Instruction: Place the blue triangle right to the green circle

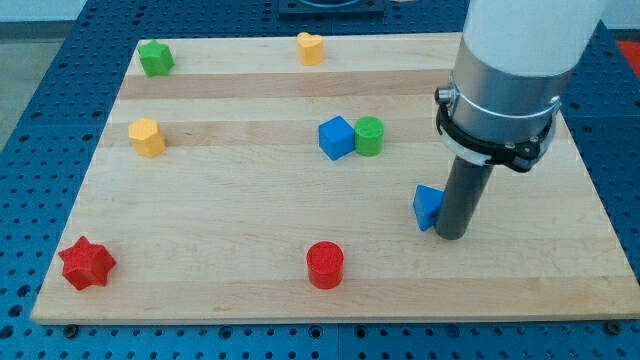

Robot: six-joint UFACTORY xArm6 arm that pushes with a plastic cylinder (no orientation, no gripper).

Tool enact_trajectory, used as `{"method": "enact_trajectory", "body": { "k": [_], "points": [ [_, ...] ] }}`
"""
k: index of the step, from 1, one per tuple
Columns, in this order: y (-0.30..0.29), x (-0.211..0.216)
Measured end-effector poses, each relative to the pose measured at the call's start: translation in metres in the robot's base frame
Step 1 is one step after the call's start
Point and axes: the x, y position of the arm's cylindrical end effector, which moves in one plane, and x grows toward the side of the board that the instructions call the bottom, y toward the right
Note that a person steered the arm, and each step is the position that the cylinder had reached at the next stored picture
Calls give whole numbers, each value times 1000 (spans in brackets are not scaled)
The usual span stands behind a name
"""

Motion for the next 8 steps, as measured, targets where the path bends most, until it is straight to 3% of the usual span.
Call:
{"method": "enact_trajectory", "body": {
  "k": [2,4,6,8],
  "points": [
    [-17,-44],
    [-36,5],
    [-38,-52],
    [-25,-68]
  ]
}}
